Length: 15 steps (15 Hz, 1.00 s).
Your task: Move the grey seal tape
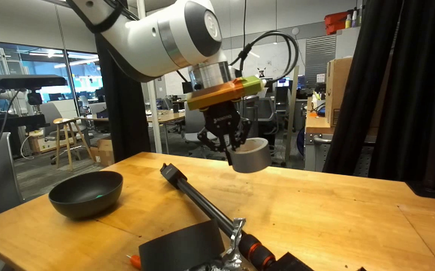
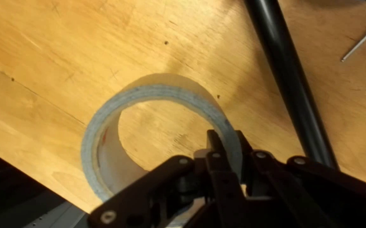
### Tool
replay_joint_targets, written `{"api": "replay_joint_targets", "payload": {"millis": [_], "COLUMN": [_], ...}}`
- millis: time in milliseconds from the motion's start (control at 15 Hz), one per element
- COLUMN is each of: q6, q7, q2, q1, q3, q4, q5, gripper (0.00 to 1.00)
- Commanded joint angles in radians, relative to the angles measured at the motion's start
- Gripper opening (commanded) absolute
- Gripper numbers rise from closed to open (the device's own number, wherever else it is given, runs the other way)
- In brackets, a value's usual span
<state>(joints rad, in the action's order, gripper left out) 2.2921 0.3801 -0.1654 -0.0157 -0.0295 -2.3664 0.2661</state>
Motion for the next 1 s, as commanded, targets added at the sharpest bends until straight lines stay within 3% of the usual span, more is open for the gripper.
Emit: {"api": "replay_joint_targets", "payload": {"millis": [0,400,733,933], "q6": [-0.080,-0.147,-0.245,-0.243], "q7": [-0.037,-0.044,-0.011,-0.019], "q2": [-0.035,-0.105,-0.245,-0.335], "q1": [-0.057,-0.152,-0.192,-0.194], "q3": [-0.052,-0.123,-0.105,-0.089], "q4": [0.030,0.021,-0.054,-0.138], "q5": [0.015,-0.022,-0.106,-0.120], "gripper": [0.03,0.03,0.03,0.03]}}
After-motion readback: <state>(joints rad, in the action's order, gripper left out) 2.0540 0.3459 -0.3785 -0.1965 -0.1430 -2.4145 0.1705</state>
